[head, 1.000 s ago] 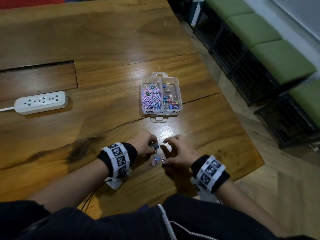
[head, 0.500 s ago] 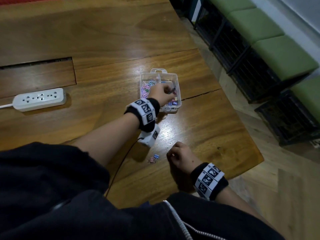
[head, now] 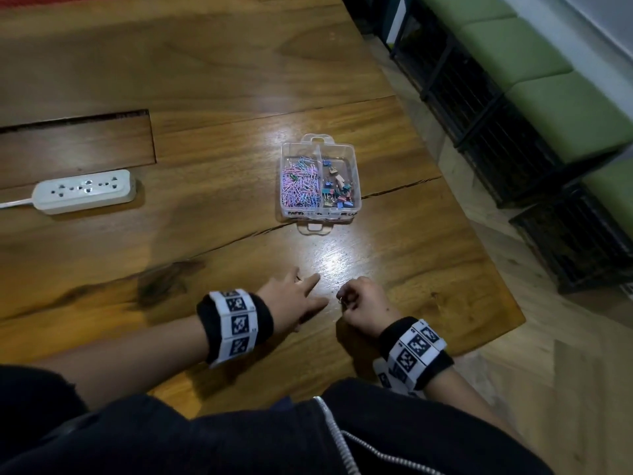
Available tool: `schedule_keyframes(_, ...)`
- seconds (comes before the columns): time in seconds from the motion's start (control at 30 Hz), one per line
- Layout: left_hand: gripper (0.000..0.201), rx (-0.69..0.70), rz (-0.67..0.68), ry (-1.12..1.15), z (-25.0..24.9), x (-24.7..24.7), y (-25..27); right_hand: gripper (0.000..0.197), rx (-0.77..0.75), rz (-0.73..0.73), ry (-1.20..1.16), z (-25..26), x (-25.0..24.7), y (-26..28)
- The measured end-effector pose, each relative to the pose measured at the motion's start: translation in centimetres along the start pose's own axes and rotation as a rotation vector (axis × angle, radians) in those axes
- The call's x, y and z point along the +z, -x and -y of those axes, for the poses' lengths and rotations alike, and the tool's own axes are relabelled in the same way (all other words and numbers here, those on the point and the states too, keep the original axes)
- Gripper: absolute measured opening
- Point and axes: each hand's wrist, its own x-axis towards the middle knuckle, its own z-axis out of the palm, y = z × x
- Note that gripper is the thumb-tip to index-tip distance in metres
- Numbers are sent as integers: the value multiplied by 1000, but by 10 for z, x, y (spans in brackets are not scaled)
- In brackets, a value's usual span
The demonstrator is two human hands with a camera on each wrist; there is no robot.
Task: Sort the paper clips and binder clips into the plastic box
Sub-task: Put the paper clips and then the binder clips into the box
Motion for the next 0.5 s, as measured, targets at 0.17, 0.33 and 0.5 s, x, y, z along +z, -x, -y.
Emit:
schedule_keyframes(0.17,47,-1,-173,96,-4,18,10,25,31,24,-157,-2,-7,-2)
schedule_keyframes(0.33,39,17,-165,265,3,18,15,28,13,60,-190,14,-33,-7)
schedule_keyframes(0.5,24,39,-98,365,6,19,17,28,-50,-51,-227,47,-75,-24)
